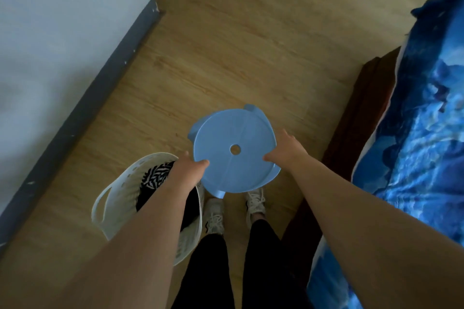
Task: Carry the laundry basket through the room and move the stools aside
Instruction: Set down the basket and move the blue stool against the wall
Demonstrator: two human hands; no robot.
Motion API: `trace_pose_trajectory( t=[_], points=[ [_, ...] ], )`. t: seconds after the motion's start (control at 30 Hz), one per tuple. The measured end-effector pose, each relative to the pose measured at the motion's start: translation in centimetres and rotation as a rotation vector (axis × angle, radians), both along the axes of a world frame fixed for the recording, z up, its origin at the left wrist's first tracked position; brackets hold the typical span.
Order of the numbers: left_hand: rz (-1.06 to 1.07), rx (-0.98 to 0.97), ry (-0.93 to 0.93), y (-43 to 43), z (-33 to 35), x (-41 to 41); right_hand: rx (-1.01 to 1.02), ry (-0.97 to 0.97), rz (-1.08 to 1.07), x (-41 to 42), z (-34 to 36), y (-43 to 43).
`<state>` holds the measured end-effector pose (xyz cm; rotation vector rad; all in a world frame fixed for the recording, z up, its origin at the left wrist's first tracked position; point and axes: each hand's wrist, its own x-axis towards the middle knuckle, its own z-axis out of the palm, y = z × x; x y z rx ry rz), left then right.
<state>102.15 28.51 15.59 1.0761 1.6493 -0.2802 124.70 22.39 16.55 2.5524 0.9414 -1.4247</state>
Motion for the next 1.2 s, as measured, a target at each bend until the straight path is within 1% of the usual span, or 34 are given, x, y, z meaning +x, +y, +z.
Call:
trace_pose_trajectory(
  t=[0.1, 0.23, 0.33, 0.5, 0.67, 0.8, 0.93, 1.1, 1.2],
  points=[
    [0.072, -0.02, 0.011, 1.1, -3.3, 0.6, -0.024, 0.023, -0.013, 1.7, -3.4, 1.6],
    [0.196, -0.088, -0.038, 1.5, -7.6, 1.4, -0.094, 0.055, 0.004, 3.6, -7.5, 2.8],
    [0.233, -0.132, -0.056, 1.4, -9.5, 1.6, -0.133, 0.113, -0.02, 4.5, -9.8, 3.1],
    [0.254, -0.148, -0.04, 1.2, -11.5, 1.6, -0.194, 0.197, -0.098, 4.9, -12.5, 3.6],
    [0.351, -0.198, -0.121, 1.3, -12.1, 1.3, -0.201, 0.308, -0.216, 5.3, -13.7, 3.8],
    [0.475, -0.232, -0.168, 1.4, -12.2, 1.3, -0.204, 0.387, -0.302, 5.7, -14.3, 3.7],
    [0.517, -0.242, -0.203, 1.7, -11.8, 1.5, -0.203, 0.437, -0.32, 6.0, -14.3, 4.1],
    [0.541, -0.175, -0.227, 3.8, -10.0, 2.2, -0.155, 0.524, -0.322, 7.2, -12.6, 6.9],
    [0.56, -0.108, -0.237, 6.1, -7.7, 2.9, -0.072, 0.502, -0.292, 8.0, -9.9, 10.2]
  ],
)
